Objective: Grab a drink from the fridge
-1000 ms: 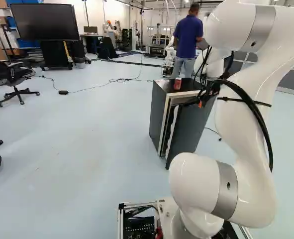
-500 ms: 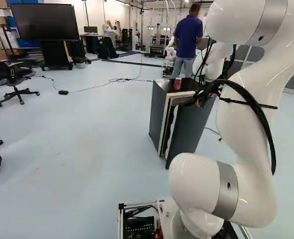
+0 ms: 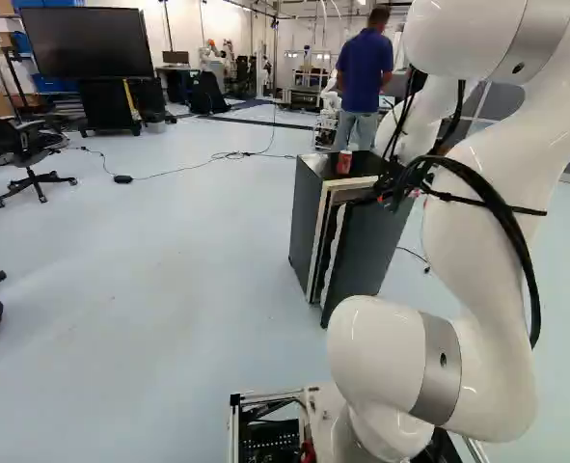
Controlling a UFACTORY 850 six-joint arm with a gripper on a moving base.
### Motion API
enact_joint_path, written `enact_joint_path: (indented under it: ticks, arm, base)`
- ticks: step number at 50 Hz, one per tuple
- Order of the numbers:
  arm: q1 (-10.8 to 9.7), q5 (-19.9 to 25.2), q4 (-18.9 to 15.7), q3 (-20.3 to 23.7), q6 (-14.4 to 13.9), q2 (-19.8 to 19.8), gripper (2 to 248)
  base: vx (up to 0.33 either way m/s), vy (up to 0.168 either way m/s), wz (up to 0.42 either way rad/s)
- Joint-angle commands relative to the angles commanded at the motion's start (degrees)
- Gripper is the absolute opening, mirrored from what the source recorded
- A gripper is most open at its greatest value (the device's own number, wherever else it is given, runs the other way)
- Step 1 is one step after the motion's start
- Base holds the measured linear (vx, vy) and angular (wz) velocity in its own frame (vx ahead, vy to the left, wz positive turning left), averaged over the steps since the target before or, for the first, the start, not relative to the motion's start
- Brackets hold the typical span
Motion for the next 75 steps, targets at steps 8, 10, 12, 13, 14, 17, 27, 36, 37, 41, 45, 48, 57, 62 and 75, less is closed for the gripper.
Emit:
enact_joint_path:
  ticks: [8, 10, 12, 13, 14, 17, 27, 36, 37, 41, 45, 48, 57, 62, 75]
  arm:
    - [-0.75, 4.54, -0.99, 1.79, 0.0, 0.33, 247]
    - [-0.92, 5.52, -1.21, 2.17, 0.0, 0.4, 247]
    - [-1.1, 6.63, -1.45, 2.6, 0.0, 0.48, 247]
    - [-1.2, 7.19, -1.57, 2.82, 0.0, 0.53, 247]
    - [-1.29, 7.74, -1.69, 3.03, 0.0, 0.57, 247]
    - [-1.57, 9.41, -2.05, 3.68, 0.0, 0.69, 247]
    - [-2.52, 14.93, -3.24, 5.85, 0.0, 1.14, 247]
    - [-3.38, 18.98, -3.69, 7.8, 0.0, 1.55, 247]
    - [-3.48, 19.37, -3.7, 8.02, 0.0, 1.6, 247]
    - [-3.87, 20.51, -3.74, 8.88, 0.0, 1.78, 247]
    - [-4.28, 21.01, -3.75, 9.74, 0.0, 1.95, 247]
    - [-4.58, 21.17, -3.75, 10.36, 0.0, 2.07, 247]
    - [-5.52, 21.69, -3.82, 12.19, 0.0, 2.36, 247]
    - [-6.03, 22.91, -4.08, 13.22, 0.0, 2.51, 247]
    - [-6.95, 28.22, -5.06, 16.31, 0.0, 3.26, 247]
  base:
    - [0.0, 0.0, 0.0]
    - [0.0, 0.0, 0.0]
    - [0.0, 0.0, 0.0]
    - [0.0, 0.0, 0.0]
    - [0.0, 0.0, 0.0]
    - [0.0, 0.0, 0.0]
    - [0.0, 0.0, 0.0]
    - [0.0, 0.0, 0.0]
    - [0.0, 0.0, 0.0]
    - [0.0, 0.0, 0.0]
    - [0.0, 0.0, 0.0]
    - [0.0, 0.0, 0.0]
    - [0.0, 0.0, 0.0]
    - [0.0, 0.0, 0.0]
    - [0.0, 0.0, 0.0]
